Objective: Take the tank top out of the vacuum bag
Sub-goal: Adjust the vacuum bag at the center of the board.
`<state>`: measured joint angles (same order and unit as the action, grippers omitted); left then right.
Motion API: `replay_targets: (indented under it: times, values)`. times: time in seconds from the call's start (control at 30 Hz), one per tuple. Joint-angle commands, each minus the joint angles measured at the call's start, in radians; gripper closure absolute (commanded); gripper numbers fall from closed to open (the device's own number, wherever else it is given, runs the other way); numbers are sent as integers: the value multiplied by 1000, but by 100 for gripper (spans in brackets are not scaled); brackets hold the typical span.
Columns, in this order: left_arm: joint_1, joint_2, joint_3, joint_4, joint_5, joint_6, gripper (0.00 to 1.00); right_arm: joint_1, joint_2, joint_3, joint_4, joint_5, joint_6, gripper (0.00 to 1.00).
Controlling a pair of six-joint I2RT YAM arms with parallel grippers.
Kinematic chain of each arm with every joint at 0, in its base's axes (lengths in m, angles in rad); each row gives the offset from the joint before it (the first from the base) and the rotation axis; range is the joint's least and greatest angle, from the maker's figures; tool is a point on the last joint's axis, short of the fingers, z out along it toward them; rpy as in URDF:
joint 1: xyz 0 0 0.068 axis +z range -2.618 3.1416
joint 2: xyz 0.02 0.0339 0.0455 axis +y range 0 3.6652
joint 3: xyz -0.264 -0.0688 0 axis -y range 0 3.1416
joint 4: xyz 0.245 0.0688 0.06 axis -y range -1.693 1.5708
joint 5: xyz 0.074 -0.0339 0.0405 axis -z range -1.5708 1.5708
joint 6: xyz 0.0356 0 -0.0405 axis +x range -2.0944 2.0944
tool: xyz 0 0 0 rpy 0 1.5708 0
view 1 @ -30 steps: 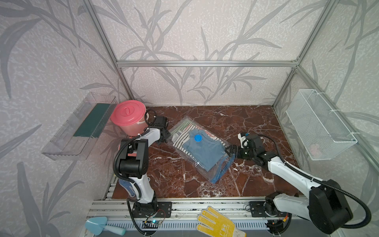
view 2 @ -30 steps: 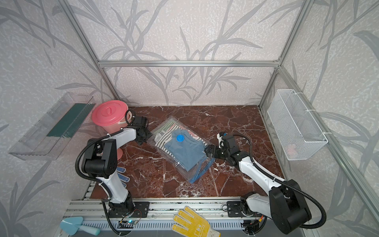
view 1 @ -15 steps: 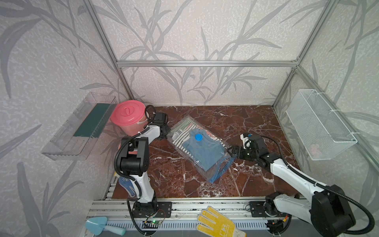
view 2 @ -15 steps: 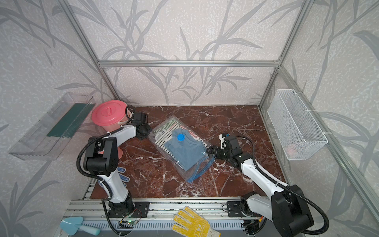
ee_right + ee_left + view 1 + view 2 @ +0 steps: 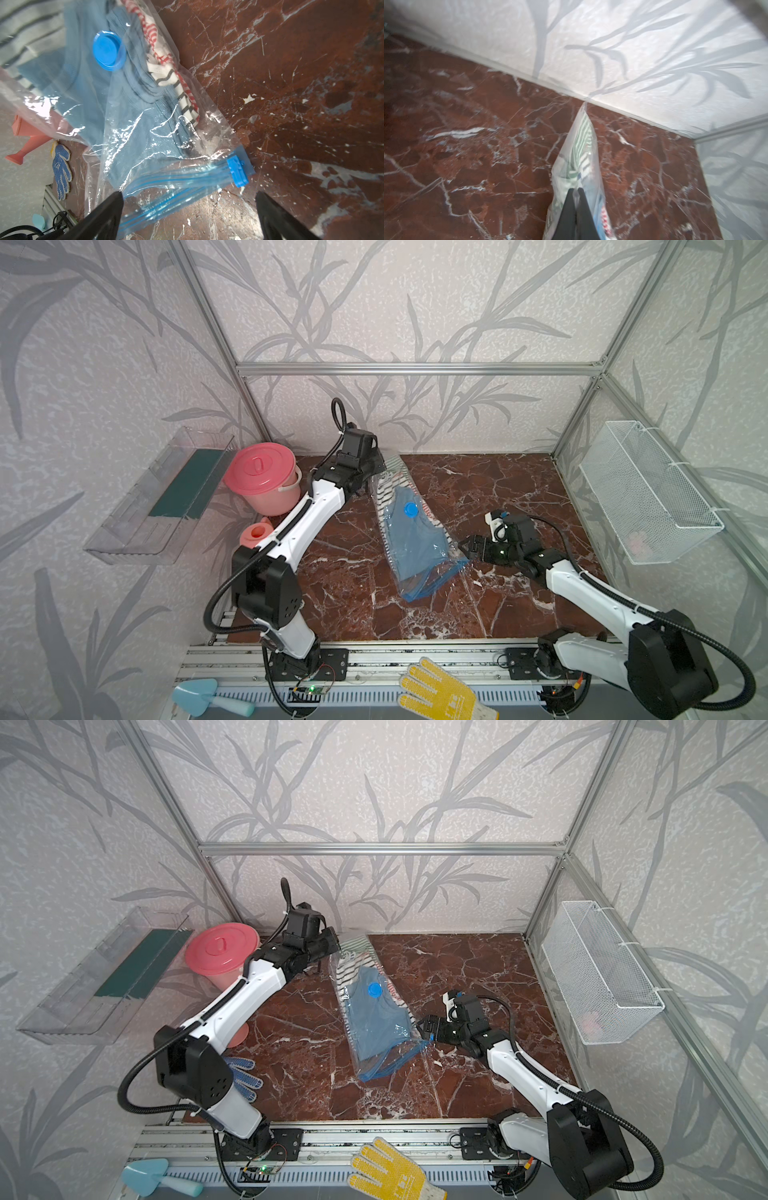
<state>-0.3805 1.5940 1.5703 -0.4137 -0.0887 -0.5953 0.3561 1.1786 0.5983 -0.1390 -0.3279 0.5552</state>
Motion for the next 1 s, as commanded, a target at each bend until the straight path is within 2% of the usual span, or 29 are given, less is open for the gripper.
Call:
replay_targets:
  times: [0.0, 0.13, 0.23, 0.4, 0.6, 0.7, 0.8, 0.87, 0.97]
  values:
    - [22, -73, -14, 39, -50, 38, 100, -3, -20, 5, 13, -10, 8, 1]
    - [23, -41, -43, 69, -82, 35, 100, -3, -3, 0, 38, -26, 21, 1]
    - [24, 7, -12, 68, -96, 47, 100, -3, 11, 10, 47, -43, 26, 2]
    - [23, 67, 134, 2, -74, 80, 100, -3, 11, 34, 46, -41, 23, 2]
    - [-19, -2, 255, -37, -71, 102, 100, -4, 9, 64, 30, -38, 17, 2]
    - [-86, -96, 210, -23, -163, 144, 100, -3, 4, 68, 21, -38, 15, 2]
    - [-94, -152, 111, 25, -188, 132, 100, -3, 10, 63, 31, -35, 18, 2]
    - [-93, -161, 40, 59, -217, 125, 100, -3, 26, 65, 41, -39, 21, 2]
    - [-92, -131, 7, 29, -265, 115, 100, -3, 61, 76, 47, -63, 26, 2]
